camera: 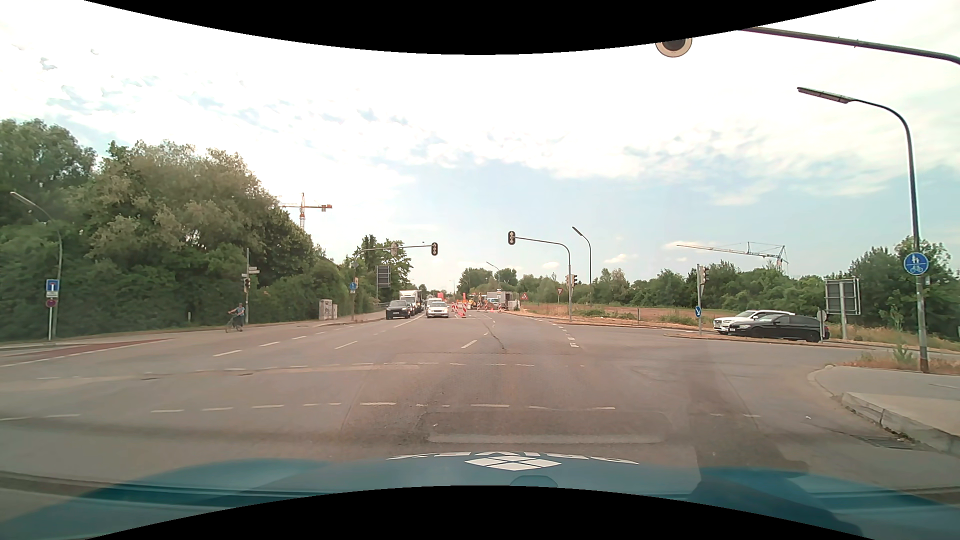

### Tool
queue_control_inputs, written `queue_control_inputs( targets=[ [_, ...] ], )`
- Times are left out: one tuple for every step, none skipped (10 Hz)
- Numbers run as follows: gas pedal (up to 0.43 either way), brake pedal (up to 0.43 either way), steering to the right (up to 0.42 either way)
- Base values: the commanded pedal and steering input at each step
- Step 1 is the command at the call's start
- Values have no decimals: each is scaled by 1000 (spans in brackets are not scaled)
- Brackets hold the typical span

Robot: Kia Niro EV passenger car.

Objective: Follow the waypoints while adhering to traffic rules and regulations

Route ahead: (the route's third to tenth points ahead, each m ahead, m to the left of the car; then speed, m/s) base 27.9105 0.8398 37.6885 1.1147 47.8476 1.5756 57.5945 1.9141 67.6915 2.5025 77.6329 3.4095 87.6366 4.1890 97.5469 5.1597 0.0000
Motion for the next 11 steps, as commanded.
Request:
queue_control_inputs(
  targets=[
    [0,250,14],
    [0,250,14],
    [0,250,14],
    [0,250,14],
    [0,250,14],
    [0,250,14],
    [0,250,14],
    [0,250,14],
    [0,250,14],
    [0,250,14],
    [0,250,14]
  ],
)
